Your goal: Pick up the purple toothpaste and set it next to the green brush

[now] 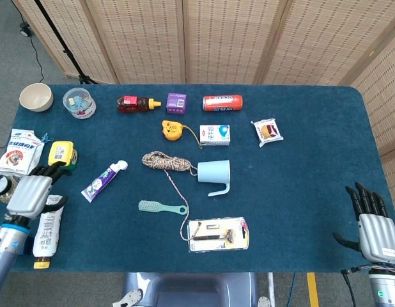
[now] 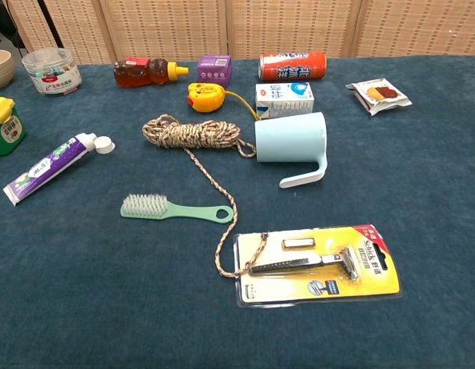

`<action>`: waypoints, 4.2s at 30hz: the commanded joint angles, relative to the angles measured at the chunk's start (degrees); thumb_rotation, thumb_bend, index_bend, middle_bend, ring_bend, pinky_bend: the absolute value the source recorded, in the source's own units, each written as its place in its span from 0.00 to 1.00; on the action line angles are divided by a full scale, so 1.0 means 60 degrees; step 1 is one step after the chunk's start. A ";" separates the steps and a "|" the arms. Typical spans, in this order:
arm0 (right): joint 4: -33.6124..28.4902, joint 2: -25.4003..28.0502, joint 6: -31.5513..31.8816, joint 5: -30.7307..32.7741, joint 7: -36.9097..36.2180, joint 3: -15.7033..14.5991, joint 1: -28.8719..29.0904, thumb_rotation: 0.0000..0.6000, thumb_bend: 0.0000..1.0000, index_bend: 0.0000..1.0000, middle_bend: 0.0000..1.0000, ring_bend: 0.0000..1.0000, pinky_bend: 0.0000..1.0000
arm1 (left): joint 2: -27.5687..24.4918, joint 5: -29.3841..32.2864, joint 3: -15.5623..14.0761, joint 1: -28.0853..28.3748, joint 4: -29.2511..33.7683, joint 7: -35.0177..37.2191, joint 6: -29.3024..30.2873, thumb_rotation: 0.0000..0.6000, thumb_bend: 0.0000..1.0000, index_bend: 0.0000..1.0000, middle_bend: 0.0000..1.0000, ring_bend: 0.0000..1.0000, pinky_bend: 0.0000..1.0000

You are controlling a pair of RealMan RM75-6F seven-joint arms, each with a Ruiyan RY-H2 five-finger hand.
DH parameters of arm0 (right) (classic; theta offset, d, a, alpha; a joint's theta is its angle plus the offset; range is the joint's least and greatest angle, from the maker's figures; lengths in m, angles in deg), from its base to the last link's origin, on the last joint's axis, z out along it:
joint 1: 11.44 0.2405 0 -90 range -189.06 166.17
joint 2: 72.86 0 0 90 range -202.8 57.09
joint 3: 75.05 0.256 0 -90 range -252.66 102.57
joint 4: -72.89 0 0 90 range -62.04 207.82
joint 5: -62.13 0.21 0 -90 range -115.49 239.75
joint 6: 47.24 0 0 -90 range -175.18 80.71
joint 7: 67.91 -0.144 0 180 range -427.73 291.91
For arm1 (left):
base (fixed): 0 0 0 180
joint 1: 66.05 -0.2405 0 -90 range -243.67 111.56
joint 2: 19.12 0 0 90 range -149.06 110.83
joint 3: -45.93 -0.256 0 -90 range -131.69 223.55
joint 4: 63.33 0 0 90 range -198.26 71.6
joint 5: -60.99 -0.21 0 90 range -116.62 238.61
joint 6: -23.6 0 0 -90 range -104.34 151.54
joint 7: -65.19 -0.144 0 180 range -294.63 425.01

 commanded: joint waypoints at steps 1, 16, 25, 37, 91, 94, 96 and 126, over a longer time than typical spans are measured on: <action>0.0030 0.0007 -0.0008 0.0038 -0.0006 0.0025 0.0006 1.00 0.16 0.00 0.00 0.00 0.00 | 0.0242 0.0453 0.0206 0.0614 -0.0186 -0.0228 -0.0650 1.00 0.29 0.28 0.19 0.24 0.19; 0.0083 0.0043 -0.0137 0.0170 -0.0027 0.0057 0.0047 1.00 0.16 0.00 0.00 0.00 0.00 | 0.1121 0.1940 0.0202 0.1939 -0.0960 -0.0201 -0.2454 1.00 0.29 0.27 0.19 0.24 0.22; 0.0014 0.0051 -0.0142 0.0197 0.0065 0.0058 0.0051 1.00 0.16 0.00 0.00 0.00 0.00 | 0.1461 0.2663 0.0263 0.2228 -0.1674 0.0762 -0.3160 1.00 0.29 0.26 0.19 0.26 0.24; -0.0082 0.0023 -0.0140 0.0215 0.0222 0.0054 0.0062 1.00 0.16 0.00 0.00 0.00 0.00 | 0.1787 0.3092 0.0278 0.2477 -0.2698 0.2298 -0.4345 1.00 0.29 0.26 0.19 0.26 0.25; -0.0395 0.0257 0.0419 0.0043 0.0248 -0.0010 -0.0310 1.00 0.16 0.00 0.00 0.00 0.00 | 0.1358 0.0316 -0.0098 0.2166 -0.1111 0.5220 -0.4146 1.00 0.29 0.26 0.20 0.32 0.26; -0.0371 0.0259 0.0421 0.0025 0.0208 -0.0017 -0.0324 1.00 0.16 0.00 0.00 0.00 0.00 | 0.1297 0.0336 -0.0157 0.2128 -0.1058 0.4753 -0.3795 1.00 0.29 0.25 0.20 0.30 0.26; -0.0355 0.0262 0.0415 0.0023 0.0184 -0.0016 -0.0327 1.00 0.16 0.00 0.00 0.00 0.00 | 0.1328 0.0487 -0.0254 0.2131 -0.1087 0.3958 -0.3498 1.00 0.29 0.24 0.20 0.29 0.26; -0.0287 0.0320 0.0604 -0.0133 -0.0067 -0.0068 -0.0529 1.00 0.16 0.00 0.00 0.00 0.00 | 0.2867 0.3422 -0.0815 0.2784 -0.0080 -0.3474 -0.1197 0.85 0.23 0.06 0.01 0.01 0.22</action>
